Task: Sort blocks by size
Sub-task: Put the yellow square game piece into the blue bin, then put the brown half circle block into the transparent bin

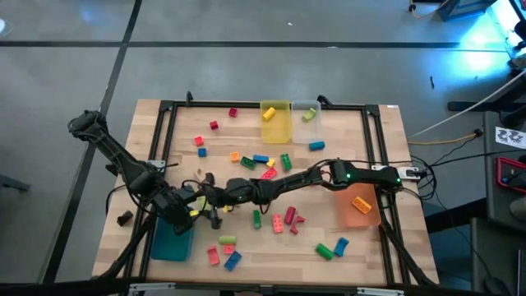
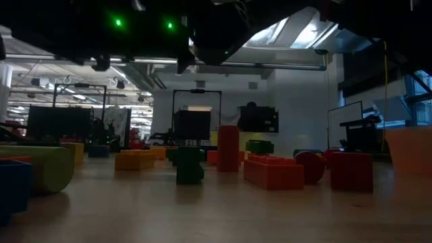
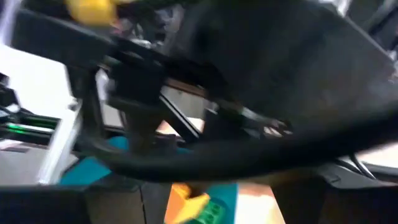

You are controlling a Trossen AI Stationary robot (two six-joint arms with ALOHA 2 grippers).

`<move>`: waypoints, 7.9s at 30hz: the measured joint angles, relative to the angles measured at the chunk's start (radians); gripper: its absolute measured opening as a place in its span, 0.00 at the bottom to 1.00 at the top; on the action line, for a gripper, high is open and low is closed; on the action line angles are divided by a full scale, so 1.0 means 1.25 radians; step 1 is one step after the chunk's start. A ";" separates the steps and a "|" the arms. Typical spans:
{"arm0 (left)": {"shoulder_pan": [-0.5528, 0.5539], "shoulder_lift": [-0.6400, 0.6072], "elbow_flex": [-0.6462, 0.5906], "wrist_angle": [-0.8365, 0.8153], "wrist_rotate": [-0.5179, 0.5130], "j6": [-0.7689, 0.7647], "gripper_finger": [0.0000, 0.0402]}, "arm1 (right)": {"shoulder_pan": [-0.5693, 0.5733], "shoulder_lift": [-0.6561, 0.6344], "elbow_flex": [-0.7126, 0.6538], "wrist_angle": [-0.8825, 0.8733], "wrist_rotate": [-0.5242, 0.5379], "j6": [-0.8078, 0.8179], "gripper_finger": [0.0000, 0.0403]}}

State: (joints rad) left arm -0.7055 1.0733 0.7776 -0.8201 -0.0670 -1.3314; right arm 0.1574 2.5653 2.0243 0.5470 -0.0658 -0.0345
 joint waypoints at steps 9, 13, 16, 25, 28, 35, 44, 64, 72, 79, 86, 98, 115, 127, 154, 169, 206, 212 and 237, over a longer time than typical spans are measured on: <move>0.000 0.000 0.000 -0.001 0.000 -0.008 0.46 | 0.001 0.003 0.000 -0.048 0.060 0.000 0.58; 0.000 0.000 0.000 -0.005 0.000 -0.025 0.46 | 0.007 0.020 0.001 -0.046 0.060 0.000 0.58; 0.000 0.000 0.000 -0.007 0.000 -0.030 0.46 | 0.015 0.037 0.000 -0.027 0.054 0.000 0.58; 0.000 0.000 0.000 -0.007 -0.021 -0.039 0.46 | 0.022 0.058 0.000 -0.014 0.038 -0.018 0.58; 0.000 0.000 0.000 -0.007 -0.021 -0.043 0.46 | 0.022 0.058 0.000 -0.014 0.038 -0.018 0.58; -0.017 0.000 0.000 -0.008 -0.002 -0.046 0.46 | 0.020 0.055 0.000 0.002 0.038 -0.017 0.58; -0.021 0.000 0.000 -0.005 -0.014 -0.048 0.46 | 0.020 0.052 0.000 0.087 0.059 -0.017 0.58; -0.021 0.000 0.000 0.027 -0.038 -0.068 0.46 | 0.021 0.056 -0.001 -0.023 0.057 -0.021 0.58; -0.026 0.000 0.000 0.011 -0.023 -0.087 0.46 | 0.021 0.056 -0.001 -0.013 0.112 -0.022 0.58; -0.031 0.000 0.000 0.012 -0.017 -0.090 0.46 | 0.009 0.056 0.000 0.036 0.135 -0.014 0.58; -0.031 0.000 0.000 0.012 -0.019 -0.086 0.46 | 0.011 0.056 0.000 0.006 0.100 -0.017 0.58; 0.007 0.001 0.000 -0.060 -0.068 -0.121 0.46 | -0.065 -0.129 0.000 -0.596 0.058 -0.097 0.58; 0.306 0.001 0.000 -0.131 -0.093 -0.171 0.46 | -0.274 -0.462 0.000 -1.326 0.059 -0.186 0.58; 0.459 0.001 0.000 -0.153 -0.108 0.104 0.46 | -0.474 -0.614 0.000 -1.631 0.038 -0.251 0.58; 0.541 0.012 -0.032 0.007 -0.059 0.979 0.46 | -0.517 -0.711 -0.324 -1.636 -0.152 -0.249 0.58; 0.618 0.136 -0.031 -0.023 -0.005 0.776 0.46 | -0.415 -0.712 -0.417 -1.590 -0.152 -0.228 0.58; 0.690 0.324 0.075 -0.031 0.088 0.838 0.09 | -0.414 -1.050 -0.636 -1.297 -0.122 -0.186 0.58; 0.739 0.324 0.209 -0.001 0.142 0.904 0.09 | -0.414 -1.133 -0.816 -1.160 -0.122 -0.116 0.58; 0.851 0.486 0.263 0.946 0.193 0.894 0.09 | -0.414 -1.148 -1.075 -0.343 0.026 -0.277 0.58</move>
State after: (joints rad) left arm 0.3576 1.6807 1.1061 0.3625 0.1740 -0.2144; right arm -0.3595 1.1305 0.6804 0.1177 -0.0337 -0.3814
